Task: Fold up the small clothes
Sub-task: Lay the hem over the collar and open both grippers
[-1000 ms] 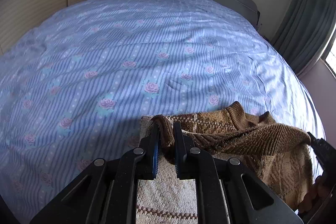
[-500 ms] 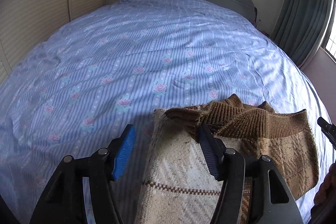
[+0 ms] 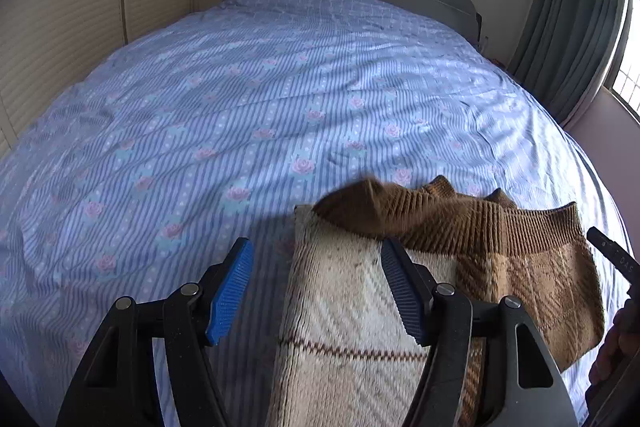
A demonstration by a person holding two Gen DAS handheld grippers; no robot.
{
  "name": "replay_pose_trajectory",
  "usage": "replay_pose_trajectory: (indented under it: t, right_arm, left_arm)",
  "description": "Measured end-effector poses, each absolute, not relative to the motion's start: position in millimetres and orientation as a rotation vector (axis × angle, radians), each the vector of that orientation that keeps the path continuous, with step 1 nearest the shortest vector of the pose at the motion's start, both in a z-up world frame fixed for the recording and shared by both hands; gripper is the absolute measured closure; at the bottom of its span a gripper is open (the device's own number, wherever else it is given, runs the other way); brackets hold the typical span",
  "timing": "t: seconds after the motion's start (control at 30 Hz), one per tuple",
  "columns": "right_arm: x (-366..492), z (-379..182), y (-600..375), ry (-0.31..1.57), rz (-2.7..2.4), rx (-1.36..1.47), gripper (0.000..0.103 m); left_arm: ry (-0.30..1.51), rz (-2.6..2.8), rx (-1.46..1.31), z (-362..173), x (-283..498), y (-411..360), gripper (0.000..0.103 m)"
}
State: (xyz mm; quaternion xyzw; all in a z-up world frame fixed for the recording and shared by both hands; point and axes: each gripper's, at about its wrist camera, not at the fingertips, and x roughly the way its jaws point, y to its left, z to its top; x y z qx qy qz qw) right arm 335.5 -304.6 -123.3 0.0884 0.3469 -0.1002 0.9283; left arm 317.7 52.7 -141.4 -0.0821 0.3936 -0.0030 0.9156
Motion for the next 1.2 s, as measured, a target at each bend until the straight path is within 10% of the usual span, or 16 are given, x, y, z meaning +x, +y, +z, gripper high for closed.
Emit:
replay_pose_trajectory:
  t: [0.57, 0.7, 1.2]
  right_arm:
    - [363.5, -153.7, -308.9, 0.839, -0.21, 0.16, 0.045]
    - [371.6, -161.9, -304.2, 0.844, -0.208, 0.127, 0.056]
    - [328.9, -120.4, -249.0, 0.695, -0.108, 0.032, 0.048]
  left_arm:
    - [0.974, -0.065, -0.211, -182.0, 378.4, 41.5, 0.037]
    - [0.942, -0.006, -0.211, -183.6, 379.9, 42.8, 0.051]
    - [0.779, -0.097, -0.199, -131.8, 327.6, 14.1, 0.037]
